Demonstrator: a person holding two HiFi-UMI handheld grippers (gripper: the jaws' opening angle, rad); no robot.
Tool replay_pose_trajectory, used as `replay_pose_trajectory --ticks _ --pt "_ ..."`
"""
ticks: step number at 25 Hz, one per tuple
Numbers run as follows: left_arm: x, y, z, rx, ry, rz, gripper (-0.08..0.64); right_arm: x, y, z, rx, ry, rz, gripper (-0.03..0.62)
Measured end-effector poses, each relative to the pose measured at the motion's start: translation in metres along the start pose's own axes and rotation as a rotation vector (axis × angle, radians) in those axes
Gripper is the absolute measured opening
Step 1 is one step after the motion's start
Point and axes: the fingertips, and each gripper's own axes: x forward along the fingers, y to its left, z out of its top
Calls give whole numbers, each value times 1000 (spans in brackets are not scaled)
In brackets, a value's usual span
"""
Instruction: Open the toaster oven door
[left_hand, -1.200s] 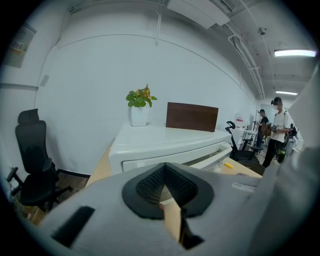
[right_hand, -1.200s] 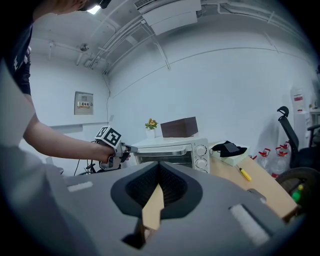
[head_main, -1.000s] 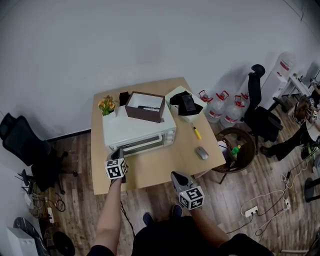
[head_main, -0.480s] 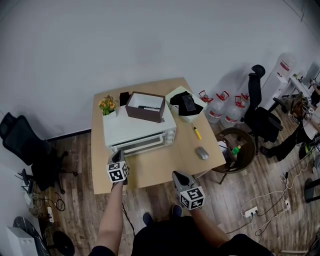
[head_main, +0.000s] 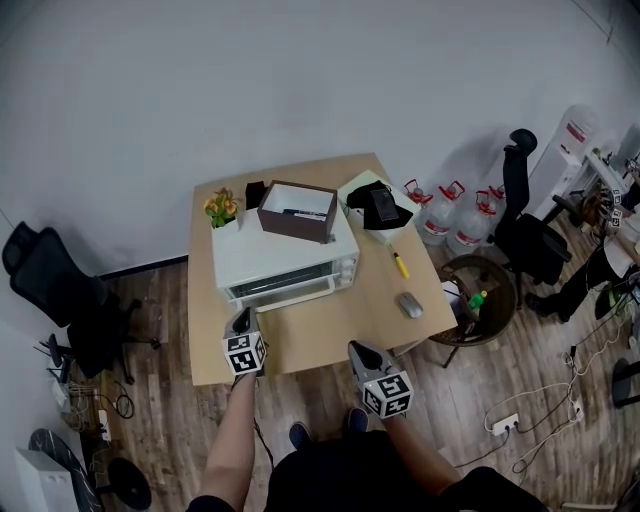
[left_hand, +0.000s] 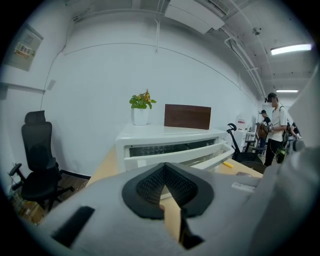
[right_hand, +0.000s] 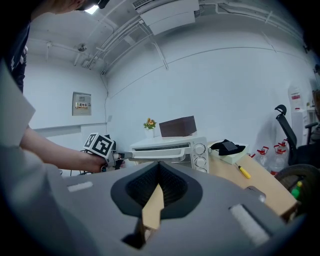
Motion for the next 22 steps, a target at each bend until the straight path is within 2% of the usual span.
replay_pose_trajectory --ticks 19,22 --pt "-20 -8 -24 -23 -35 1 3 1 2 -1 -5 9 5 14" --pt "-24 -10 -30 -32 -35 0 3 2 0 -2 16 8 7 14"
